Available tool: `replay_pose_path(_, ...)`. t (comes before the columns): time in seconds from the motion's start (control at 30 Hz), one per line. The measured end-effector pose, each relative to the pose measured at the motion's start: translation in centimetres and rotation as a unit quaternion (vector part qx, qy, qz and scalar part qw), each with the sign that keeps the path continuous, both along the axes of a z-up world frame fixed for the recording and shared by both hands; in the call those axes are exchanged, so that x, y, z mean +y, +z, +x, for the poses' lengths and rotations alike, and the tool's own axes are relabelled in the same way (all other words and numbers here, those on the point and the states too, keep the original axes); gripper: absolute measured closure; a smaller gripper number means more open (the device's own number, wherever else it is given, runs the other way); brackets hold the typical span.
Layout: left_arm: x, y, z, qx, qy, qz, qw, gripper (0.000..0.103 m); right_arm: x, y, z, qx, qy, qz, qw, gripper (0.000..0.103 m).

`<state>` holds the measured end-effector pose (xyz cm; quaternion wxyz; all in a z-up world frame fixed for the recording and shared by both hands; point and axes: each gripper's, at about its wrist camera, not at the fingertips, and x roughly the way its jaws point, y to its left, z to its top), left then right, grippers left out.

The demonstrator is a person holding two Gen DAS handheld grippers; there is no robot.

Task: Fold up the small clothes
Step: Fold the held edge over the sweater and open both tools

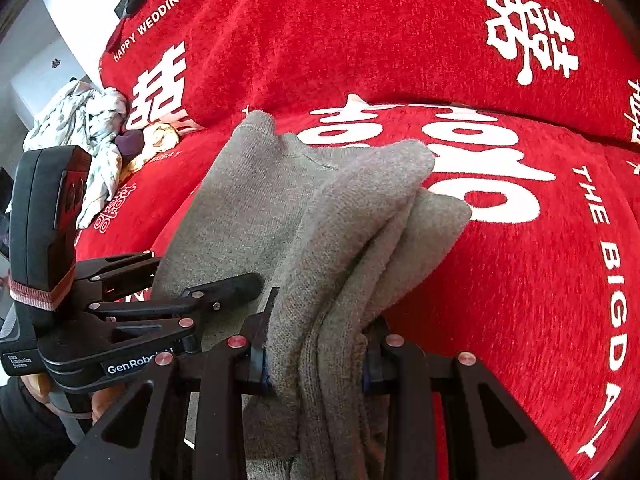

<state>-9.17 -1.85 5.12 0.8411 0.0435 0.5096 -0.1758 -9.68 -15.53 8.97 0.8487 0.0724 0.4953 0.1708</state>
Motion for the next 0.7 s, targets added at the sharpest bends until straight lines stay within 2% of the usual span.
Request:
replay_pose_path(0.27,0.8,-0.8,-0.3,-0.005,0.003,-0.008,1.0,0.058,-0.2,-0.7,-0.3,-0.006,0.001,-0.005,1.0,0.07)
replay_pose_path(0.37,1.6,-1.2,-0.1,-0.006,0.019,-0.008,0.9998,0.029,-1.0,-1.7,-0.1,0.007,-0.007,0.003,1.0,0.067)
replay_pose_path(0.4,2.0,-1.3,0.0,-0.008,0.029,-0.005,0.9995,0.015,-1.6,-2.1,0.0,0.013,-0.014,0.009,1.0,0.066)
replay_pose_path(0.47,2.8,-1.4,0.1,-0.007,0.04,-0.021,0.999,0.013,-2.6,-2.9,0.1,0.025,-0.027,0.029,0.999,0.061)
replay_pose_path(0.53,3.4,-1.7,0.2,0.009,0.042,-0.037,0.9984,0.013,-3.9,-3.7,0.3,0.039,-0.051,0.047,0.997,0.048)
replay_pose_path(0.63,4.2,-1.5,0.0,0.015,0.05,-0.041,0.9978,0.013,-5.6,-4.1,0.2,0.053,-0.081,0.076,0.992,0.046)
replay_pose_path(0.7,4.7,-1.0,-0.4,0.011,0.059,-0.038,0.9975,0.013,-6.0,-3.6,-0.2,0.048,-0.091,0.077,0.992,0.046)
